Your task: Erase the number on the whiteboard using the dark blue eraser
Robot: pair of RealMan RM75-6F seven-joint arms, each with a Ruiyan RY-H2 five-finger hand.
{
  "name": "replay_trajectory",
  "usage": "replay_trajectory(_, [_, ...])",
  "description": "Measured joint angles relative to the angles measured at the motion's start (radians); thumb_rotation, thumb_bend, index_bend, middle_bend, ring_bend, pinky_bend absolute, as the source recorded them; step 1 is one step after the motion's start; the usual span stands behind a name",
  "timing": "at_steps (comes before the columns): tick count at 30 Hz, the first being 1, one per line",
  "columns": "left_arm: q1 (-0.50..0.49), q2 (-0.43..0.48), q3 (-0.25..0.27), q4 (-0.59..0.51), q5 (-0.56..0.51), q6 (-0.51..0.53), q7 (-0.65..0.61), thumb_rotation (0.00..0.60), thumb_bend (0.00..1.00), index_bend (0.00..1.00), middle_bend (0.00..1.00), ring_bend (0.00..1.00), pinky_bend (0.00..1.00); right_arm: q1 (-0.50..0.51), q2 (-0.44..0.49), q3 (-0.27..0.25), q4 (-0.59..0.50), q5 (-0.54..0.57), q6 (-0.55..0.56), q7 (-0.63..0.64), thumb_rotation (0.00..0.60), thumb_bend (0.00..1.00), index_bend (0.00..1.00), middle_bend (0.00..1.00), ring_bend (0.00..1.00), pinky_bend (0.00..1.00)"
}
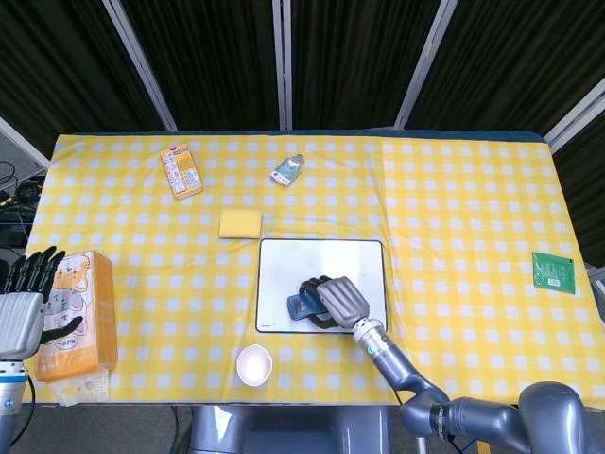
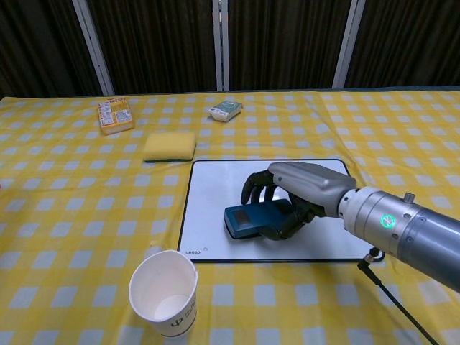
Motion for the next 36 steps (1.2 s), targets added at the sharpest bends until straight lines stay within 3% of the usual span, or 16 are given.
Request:
replay_trajectory(21, [0.000,-0.003,0.000,0.004,-0.004,-0.004,0.006,0.600,0.00,0.00,0.00,0.00,0.00,-0.031,0.052,0.038,0.127,0.071,-0.009,0.014,0.600,0.56,0.81,0.69,0.70,0.72])
replay_trajectory(36, [-0.001,-0.004,0.001,0.002,-0.003,-0.006,0.006,0.600,0.00,0.00,0.00,0.00,0.00,-0.111,0.226,0.052,0.030,0.044,0.111,0.039,0.600,0.56,0.81,0.69,0.70,0.72])
